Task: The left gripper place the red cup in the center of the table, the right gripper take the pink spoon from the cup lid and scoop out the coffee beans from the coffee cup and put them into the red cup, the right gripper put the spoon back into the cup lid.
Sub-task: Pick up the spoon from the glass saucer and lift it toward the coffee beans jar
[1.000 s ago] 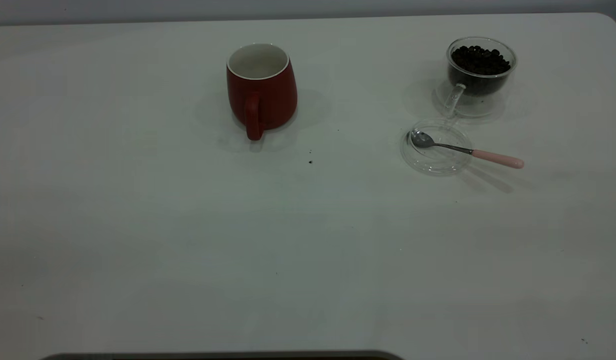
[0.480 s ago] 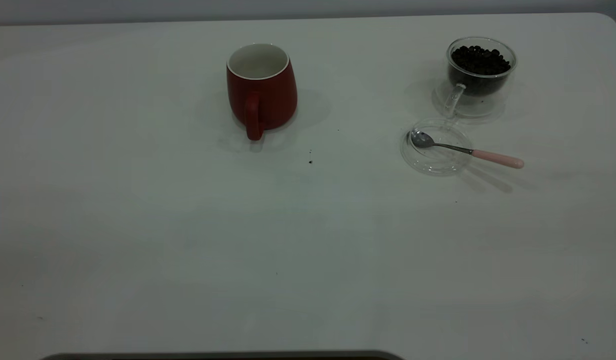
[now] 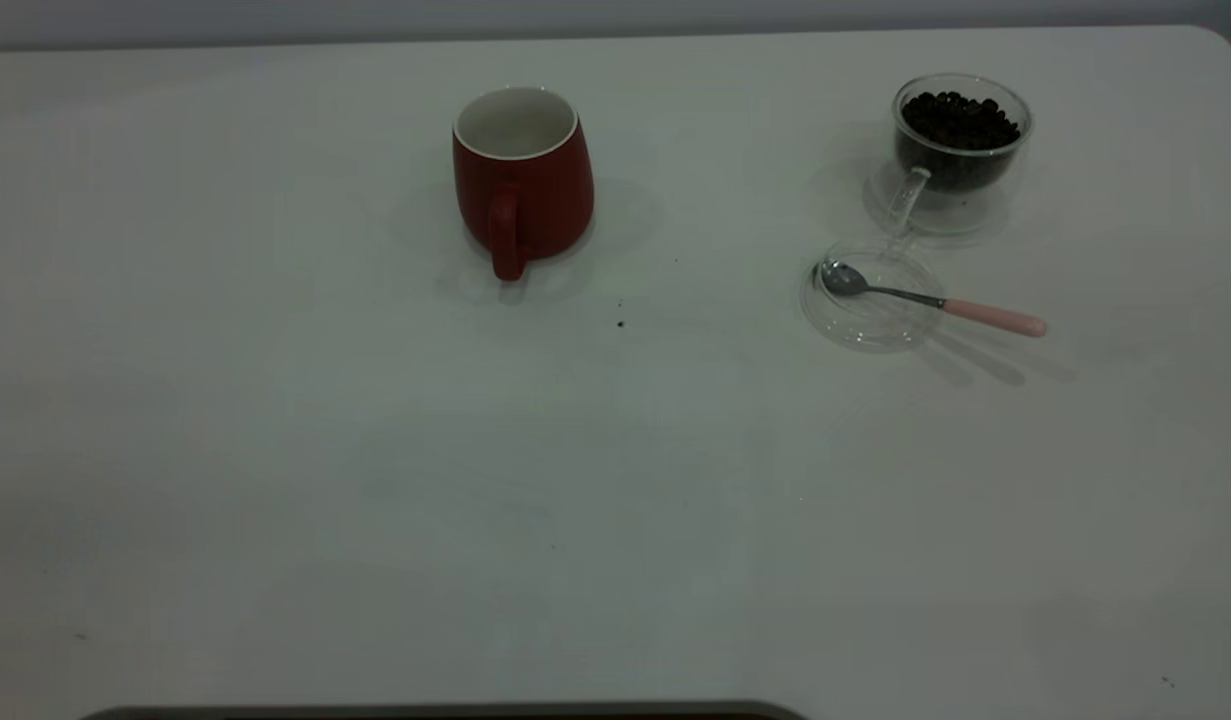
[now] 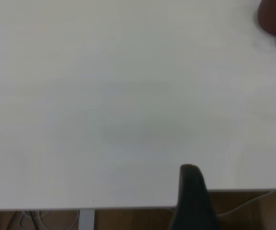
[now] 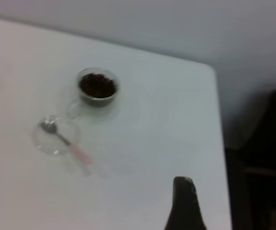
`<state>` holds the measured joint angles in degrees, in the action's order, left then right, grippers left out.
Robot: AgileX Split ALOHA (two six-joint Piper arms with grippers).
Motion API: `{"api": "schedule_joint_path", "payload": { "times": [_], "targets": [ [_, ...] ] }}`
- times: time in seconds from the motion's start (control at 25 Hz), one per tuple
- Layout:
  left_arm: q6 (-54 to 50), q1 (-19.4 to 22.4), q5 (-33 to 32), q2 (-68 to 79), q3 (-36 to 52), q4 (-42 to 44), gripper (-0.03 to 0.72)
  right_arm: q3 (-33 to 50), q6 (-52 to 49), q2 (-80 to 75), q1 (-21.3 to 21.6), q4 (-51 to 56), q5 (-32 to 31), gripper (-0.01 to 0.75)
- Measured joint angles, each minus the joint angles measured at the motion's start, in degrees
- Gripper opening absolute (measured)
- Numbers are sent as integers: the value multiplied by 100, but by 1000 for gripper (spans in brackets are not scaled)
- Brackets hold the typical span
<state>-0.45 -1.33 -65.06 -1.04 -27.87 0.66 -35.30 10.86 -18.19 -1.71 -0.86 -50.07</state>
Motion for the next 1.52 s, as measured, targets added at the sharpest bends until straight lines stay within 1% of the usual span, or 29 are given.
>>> {"api": "schedule_joint_path", "payload": {
  "times": [0.2,0.28,0.4,0.6,0.76,0.92,1.04,1.2,1.36,1.52],
  "targets": [
    [0,0,0,0,0,0,569,-640,133,-1821,0,810,355,586],
    [0,0,0,0,0,0,569,-775,211,-2458,0,1240,553,587],
    [0,0,0,0,0,0,569,-816,395,-3356,0,1966,875,587],
    [0,0,0,0,0,0,569,-816,801,-4563,0,3531,1356,587],
    [0,0,0,0,0,0,569,-816,951,-5406,0,4285,1765,597],
    [0,0,0,0,0,0,569,-826,1036,-6234,0,5145,1944,661],
    [0,0,0,0,0,0,569,-828,1406,-6767,0,5673,2093,698],
    [0,0,0,0,0,0,569,-832,2047,-7404,0,6384,2117,706],
    [0,0,0,0,0,0,569,-838,2835,-8016,30,7324,2104,707],
    [0,0,0,0,0,0,569,-844,3491,-8712,259,8139,1957,707]
  ]
}}
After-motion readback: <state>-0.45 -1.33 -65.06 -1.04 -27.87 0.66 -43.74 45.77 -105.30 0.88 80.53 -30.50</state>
